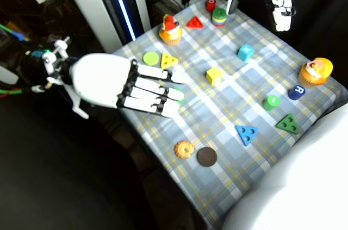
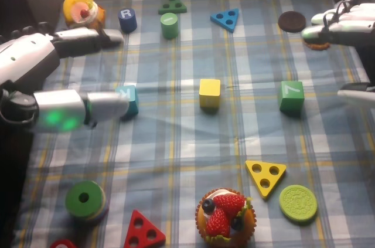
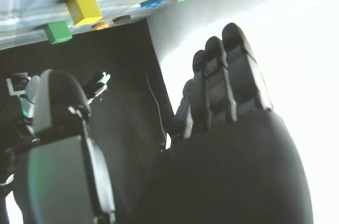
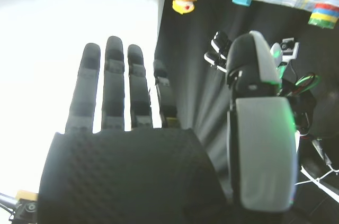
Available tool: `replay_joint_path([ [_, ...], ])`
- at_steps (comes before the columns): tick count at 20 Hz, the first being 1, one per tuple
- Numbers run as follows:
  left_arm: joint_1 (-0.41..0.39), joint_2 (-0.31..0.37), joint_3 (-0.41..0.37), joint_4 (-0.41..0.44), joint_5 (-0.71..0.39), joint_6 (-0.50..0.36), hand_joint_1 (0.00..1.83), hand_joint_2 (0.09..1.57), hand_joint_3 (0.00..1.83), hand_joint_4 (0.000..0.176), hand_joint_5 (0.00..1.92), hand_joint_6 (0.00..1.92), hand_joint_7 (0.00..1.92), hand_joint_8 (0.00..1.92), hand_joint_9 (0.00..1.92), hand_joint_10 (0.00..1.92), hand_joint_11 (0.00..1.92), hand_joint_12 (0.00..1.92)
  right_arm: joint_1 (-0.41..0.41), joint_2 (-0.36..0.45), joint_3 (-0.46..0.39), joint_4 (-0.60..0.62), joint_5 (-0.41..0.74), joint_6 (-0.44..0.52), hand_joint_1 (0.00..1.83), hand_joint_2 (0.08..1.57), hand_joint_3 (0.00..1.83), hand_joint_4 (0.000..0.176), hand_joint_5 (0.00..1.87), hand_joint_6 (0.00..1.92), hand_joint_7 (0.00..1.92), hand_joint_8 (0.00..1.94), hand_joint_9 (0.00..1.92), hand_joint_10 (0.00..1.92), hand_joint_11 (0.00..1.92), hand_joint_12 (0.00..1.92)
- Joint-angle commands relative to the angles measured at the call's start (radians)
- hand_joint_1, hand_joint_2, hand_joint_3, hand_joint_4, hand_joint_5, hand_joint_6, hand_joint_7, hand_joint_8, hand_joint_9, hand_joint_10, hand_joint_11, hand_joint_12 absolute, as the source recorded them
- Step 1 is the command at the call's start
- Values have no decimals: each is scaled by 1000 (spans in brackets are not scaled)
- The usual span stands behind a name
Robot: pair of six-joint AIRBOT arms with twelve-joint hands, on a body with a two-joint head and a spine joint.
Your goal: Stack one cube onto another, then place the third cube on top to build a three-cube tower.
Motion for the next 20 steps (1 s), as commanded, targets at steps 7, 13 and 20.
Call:
replay_joint_path([
  [7,-72,-59,27,-63,-45,246,619,1036,0,176,513,3,433,2,378,3,186,271,17,-6,8,22,109,3,769,1210,1,0,476,0,410,1,377,7,0,919],
  [13,-129,-158,119,-246,87,586,771,943,0,176,516,7,378,4,334,2,156,269,42,-6,2,-13,136,14,726,1217,1,0,455,0,415,1,382,2,0,905],
  [20,-193,-253,225,-375,211,772,743,977,10,174,575,9,400,1,309,0,101,255,49,-6,2,-28,136,16,718,1226,0,0,469,0,442,1,404,2,0,916],
])
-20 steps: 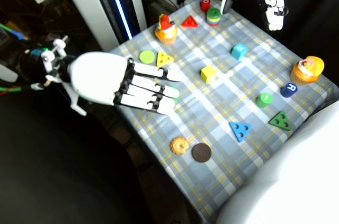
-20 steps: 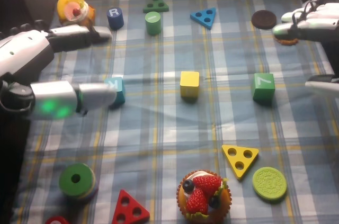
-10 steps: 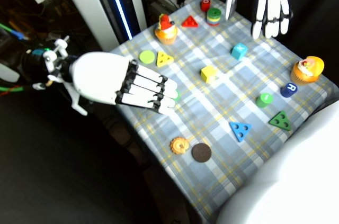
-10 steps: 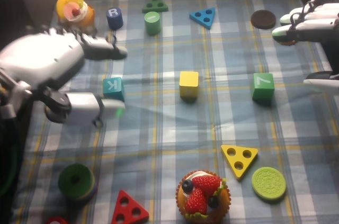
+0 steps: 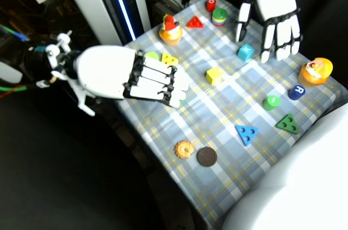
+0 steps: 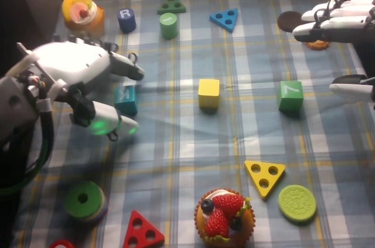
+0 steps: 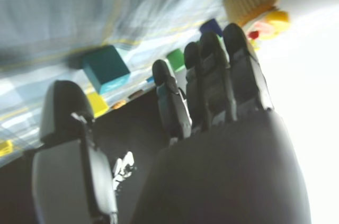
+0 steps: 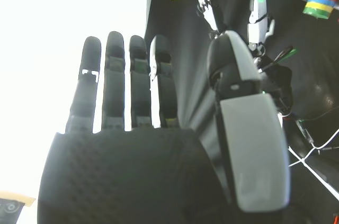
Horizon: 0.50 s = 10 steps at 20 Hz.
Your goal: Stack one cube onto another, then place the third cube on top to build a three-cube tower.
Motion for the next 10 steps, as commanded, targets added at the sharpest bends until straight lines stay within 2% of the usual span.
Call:
replay_joint_path([
  [1,-13,-1,14,13,-79,9,750,981,9,175,571,6,399,1,311,1,98,254,12,-2,2,25,117,5,727,1226,0,0,466,0,440,0,403,1,0,906],
  [4,-14,-2,19,4,-76,11,790,1018,6,144,652,12,459,9,353,7,89,249,12,-2,2,24,117,5,684,1227,0,0,472,2,453,5,429,10,26,915],
  [5,-14,-4,20,3,-76,11,783,1032,9,145,665,13,467,10,357,7,85,248,12,-2,2,24,117,5,689,1233,3,0,470,1,449,2,427,8,26,916],
  [6,-16,-6,22,2,-76,11,827,1019,2,123,721,10,518,8,399,7,109,270,12,-2,2,24,117,5,676,1238,4,0,471,1,453,3,434,9,38,921],
  [7,-18,-9,25,0,-75,11,823,1024,4,123,726,6,519,3,398,3,108,274,12,-2,2,25,117,5,671,1241,5,0,474,2,461,6,437,10,41,921],
  [8,-21,-13,29,-1,-73,11,824,1030,6,131,728,4,515,0,388,0,85,266,12,-2,2,25,117,5,662,1247,6,0,472,1,457,3,434,7,39,920],
  [9,-24,-17,34,-4,-72,11,823,1033,6,125,738,7,519,2,394,3,92,271,12,-2,2,25,117,5,662,1250,6,0,475,2,458,3,435,7,38,920],
  [10,-26,-19,36,-8,-71,11,821,1033,5,126,748,10,521,2,402,6,98,275,12,-2,2,25,117,5,662,1251,5,0,481,4,469,7,449,12,57,927],
])
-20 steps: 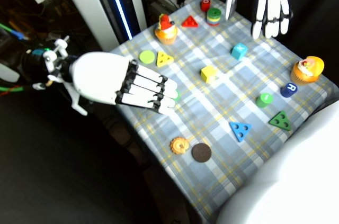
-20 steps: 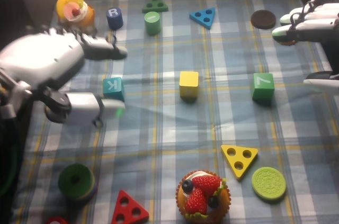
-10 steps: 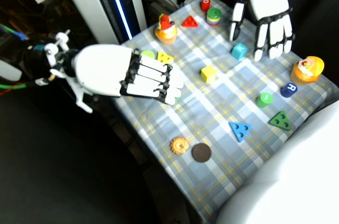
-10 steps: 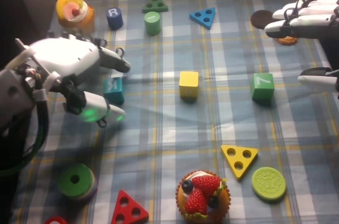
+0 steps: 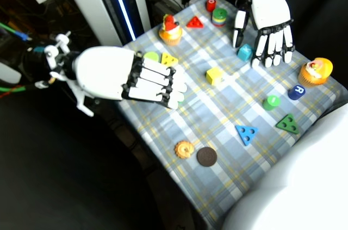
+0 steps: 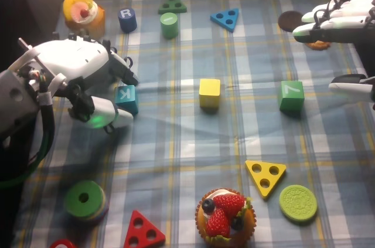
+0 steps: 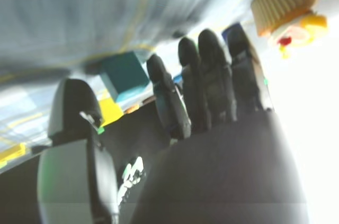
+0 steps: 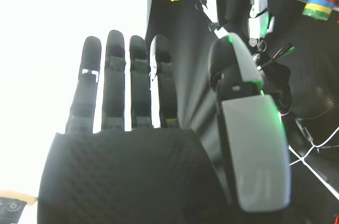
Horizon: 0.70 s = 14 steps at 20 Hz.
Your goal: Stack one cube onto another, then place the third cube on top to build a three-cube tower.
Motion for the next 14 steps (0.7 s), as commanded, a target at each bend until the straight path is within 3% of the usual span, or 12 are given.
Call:
replay_joint_path([
  [1,-12,-6,6,21,-81,5,837,1032,1,107,779,2,544,0,433,2,109,312,12,-2,2,26,117,5,675,1252,4,0,481,3,468,5,449,10,53,924],
  [2,-12,-7,7,19,-81,5,858,1023,0,99,794,4,555,3,452,6,122,329,12,-3,2,26,117,5,685,1253,3,0,481,2,468,4,449,9,50,923],
  [5,-14,-12,12,12,-81,5,839,1040,3,112,802,6,563,8,461,11,114,338,12,-4,3,28,117,5,691,1255,3,0,485,3,477,6,459,10,55,924],
  [8,-20,-23,19,1,-82,5,805,1080,4,100,842,5,584,3,496,5,133,369,12,-4,3,30,117,5,721,1259,0,0,492,1,489,2,473,5,78,897],
  [9,-23,-29,21,-1,-86,5,931,1144,0,161,870,896,612,7,520,6,127,380,12,-4,3,31,117,5,722,1264,2,0,490,0,489,1,469,2,73,888],
  [10,-27,-34,22,-1,-92,5,950,1165,3,173,853,1116,638,10,539,8,130,392,12,-4,3,31,117,6,747,1260,0,0,495,2,498,3,475,4,72,892],
  [14,-50,-40,22,18,-108,-12,970,1162,1,176,874,1134,683,8,550,1,116,423,12,-4,3,31,117,6,692,1278,6,0,490,0,501,2,485,5,93,893],
])
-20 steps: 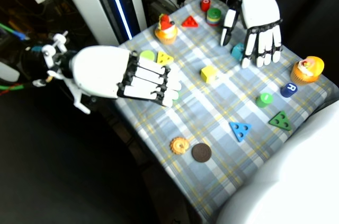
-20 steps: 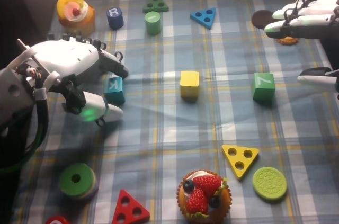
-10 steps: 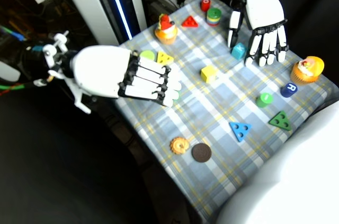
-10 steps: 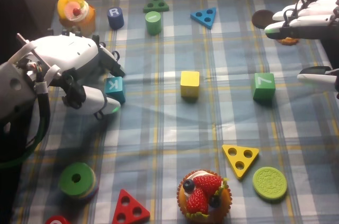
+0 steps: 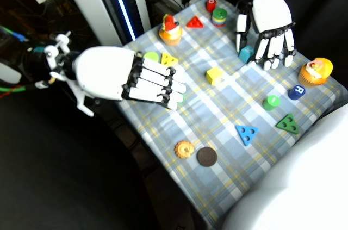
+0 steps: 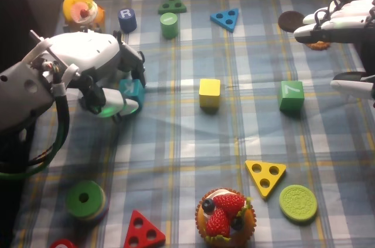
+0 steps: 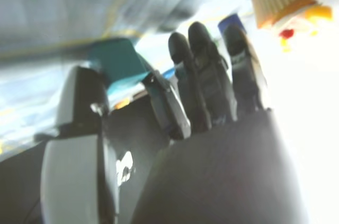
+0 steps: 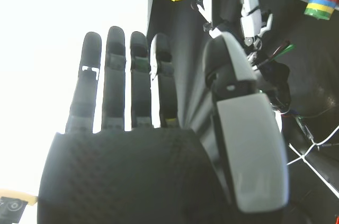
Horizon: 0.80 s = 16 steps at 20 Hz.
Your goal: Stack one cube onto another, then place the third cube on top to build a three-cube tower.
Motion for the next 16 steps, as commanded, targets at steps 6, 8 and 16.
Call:
replay_joint_path([
  [6,-48,16,-31,170,-111,-111,993,1141,0,175,920,1065,729,0,581,0,20,707,12,-5,2,25,117,5,709,1279,2,0,499,2,516,5,492,5,98,890],
  [8,-84,-6,-36,250,-103,-152,1050,1121,0,78,971,990,733,3,547,1,68,585,12,-8,4,25,117,5,723,1280,0,0,497,0,509,1,480,2,49,945],
  [16,-143,-103,-4,358,-57,-227,1017,1112,0,175,977,975,732,5,597,9,140,531,14,-27,16,14,117,6,721,1289,0,0,496,0,504,0,460,0,17,978],
])
